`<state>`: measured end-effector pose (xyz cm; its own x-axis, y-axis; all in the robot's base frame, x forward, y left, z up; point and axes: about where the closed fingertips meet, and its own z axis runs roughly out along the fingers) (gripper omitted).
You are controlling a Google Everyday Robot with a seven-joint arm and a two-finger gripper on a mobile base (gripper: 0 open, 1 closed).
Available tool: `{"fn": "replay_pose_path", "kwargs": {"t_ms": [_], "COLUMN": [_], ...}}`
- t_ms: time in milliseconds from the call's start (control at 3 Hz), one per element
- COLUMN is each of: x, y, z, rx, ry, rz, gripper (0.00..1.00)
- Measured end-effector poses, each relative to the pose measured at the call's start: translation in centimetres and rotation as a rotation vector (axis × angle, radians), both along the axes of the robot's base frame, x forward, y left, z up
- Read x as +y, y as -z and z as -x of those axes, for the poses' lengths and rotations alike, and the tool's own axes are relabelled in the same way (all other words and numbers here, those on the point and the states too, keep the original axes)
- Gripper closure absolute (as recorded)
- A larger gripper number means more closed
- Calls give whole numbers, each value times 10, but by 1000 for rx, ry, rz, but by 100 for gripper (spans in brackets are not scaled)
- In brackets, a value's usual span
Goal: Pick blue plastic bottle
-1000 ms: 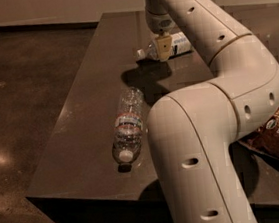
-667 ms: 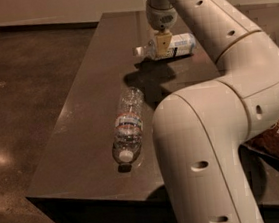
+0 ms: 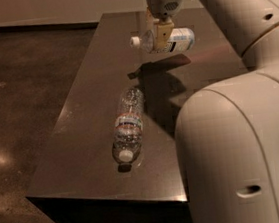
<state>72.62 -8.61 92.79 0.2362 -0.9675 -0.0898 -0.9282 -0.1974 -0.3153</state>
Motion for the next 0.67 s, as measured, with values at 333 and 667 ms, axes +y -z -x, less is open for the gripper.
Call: {"fn": "replay_pose_path", "kwargs": {"t_ms": [333,667], "x": [17,19], "y": [-54,-50], "z": [51,45], "rx": [-47,-53], "ry": [-96,-92], "rz": [-95,-95], "gripper": [100,100]}}
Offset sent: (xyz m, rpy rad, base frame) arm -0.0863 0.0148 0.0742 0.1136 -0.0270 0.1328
